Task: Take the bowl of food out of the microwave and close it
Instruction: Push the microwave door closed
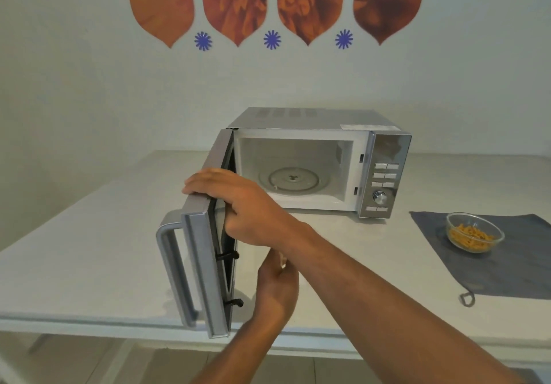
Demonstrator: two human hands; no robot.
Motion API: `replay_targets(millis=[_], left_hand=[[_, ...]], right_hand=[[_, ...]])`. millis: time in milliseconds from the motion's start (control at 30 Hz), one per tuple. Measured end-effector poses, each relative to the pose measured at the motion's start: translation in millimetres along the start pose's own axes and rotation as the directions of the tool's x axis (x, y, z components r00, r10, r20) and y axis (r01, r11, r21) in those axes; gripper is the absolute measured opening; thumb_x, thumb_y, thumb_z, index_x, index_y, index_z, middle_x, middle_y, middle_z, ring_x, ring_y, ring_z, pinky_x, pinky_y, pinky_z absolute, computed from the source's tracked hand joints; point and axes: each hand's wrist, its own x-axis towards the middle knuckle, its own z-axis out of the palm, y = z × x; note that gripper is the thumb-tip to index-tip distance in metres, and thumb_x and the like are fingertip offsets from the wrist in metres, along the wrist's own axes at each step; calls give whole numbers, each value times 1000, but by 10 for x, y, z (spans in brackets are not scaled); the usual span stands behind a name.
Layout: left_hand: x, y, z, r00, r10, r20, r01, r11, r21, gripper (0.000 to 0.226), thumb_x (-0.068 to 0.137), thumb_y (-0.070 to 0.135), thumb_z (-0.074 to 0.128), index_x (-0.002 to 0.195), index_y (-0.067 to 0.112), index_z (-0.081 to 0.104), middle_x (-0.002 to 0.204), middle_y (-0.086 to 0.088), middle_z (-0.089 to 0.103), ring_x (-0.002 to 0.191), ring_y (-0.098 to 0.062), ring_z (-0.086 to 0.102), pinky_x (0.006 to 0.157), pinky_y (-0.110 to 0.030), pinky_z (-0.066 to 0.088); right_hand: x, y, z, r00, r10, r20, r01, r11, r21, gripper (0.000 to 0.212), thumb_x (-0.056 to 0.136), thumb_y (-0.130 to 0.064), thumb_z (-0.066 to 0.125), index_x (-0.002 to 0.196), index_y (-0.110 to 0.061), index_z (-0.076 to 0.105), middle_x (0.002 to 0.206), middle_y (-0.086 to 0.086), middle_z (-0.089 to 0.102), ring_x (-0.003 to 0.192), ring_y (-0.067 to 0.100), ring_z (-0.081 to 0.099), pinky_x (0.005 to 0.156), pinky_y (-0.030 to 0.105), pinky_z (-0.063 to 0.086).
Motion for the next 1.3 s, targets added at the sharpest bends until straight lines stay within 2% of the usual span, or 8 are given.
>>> replay_targets(millis=[133, 200, 267, 367, 667, 833, 1067, 1300], left_hand=[[-137, -18, 272, 989, -97, 116, 98, 995, -8, 19, 97, 6, 46, 95, 2, 64, 74, -4, 60, 71, -18, 51, 62, -23, 45], [-191, -36, 390, 974, -108, 197, 97, 993, 64, 19, 99, 12, 48, 98, 12, 67, 88, -3, 71, 86, -21, 62, 76, -29, 50], [-231, -34, 487, 955, -108, 277, 78, 990, 119, 17, 98, 21, 53, 99, 27, 69, 97, 11, 74, 102, -15, 66, 90, -37, 51], [-257, -29, 628, 927, -105, 359, 50, 986, 160, 17, 98, 22, 55, 100, 32, 69, 97, 19, 73, 103, -9, 65, 95, -34, 52], [-118, -6, 928, 926, -19, 377, -39, 989, 144, 21, 95, 19, 61, 108, 32, 71, 110, 17, 73, 110, -5, 66, 101, -29, 53], [3, 40, 949, 938, 98, 332, -144, 983, 115, 23, 94, 15, 62, 99, 35, 73, 99, 19, 76, 102, -6, 70, 93, -23, 55], [277, 86, 981, 934, 284, 217, -313, 943, 110, 12, 93, 14, 63, 92, 25, 68, 81, 5, 74, 79, -17, 71, 76, -32, 61], [739, 171, 1097, 924, 376, 72, -382, 900, 209, 11, 93, 17, 64, 93, 28, 62, 83, 6, 70, 80, -6, 66, 69, -16, 55]], right_hand=[[-250, 80, -209, 998, 38, -58, -36, 999, 33, 49, 82, -13, 43, 127, -7, 62, 137, 8, 61, 137, 18, 44, 116, 35, 34], [-372, 150, -326, 994, 53, -91, -48, 997, 59, 47, 85, -19, 45, 126, -7, 62, 138, 8, 61, 138, 17, 44, 116, 39, 36], [-496, 274, -445, 990, 83, -118, -73, 994, 84, 42, 86, -1, 55, 127, -7, 62, 140, 8, 60, 140, 16, 43, 115, 42, 36], [-678, 473, -651, 981, 139, -135, -124, 986, 112, 65, 74, 28, 55, 129, -6, 62, 142, 8, 58, 142, 15, 41, 117, 38, 34], [-1072, 828, -1191, 914, 283, -290, -268, 959, 91, 77, 66, 24, 37, 131, -9, 61, 139, -1, 58, 133, 6, 48, 104, 13, 40], [-1310, 1015, -1340, 788, 463, -405, -414, 886, 208, 77, 78, 29, 38, 138, -16, 56, 135, -7, 56, 120, -9, 51, 91, 7, 47], [-1804, 1252, -1145, 483, 598, -640, -520, 784, 340, 51, 89, 17, 46, 120, -20, 64, 114, -6, 69, 102, -3, 64, 82, 13, 56], [-2130, 1453, -732, 401, 741, -539, -590, 659, 466, 48, 86, 16, 49, 99, -27, 67, 97, -9, 71, 93, 8, 68, 74, 17, 58]])
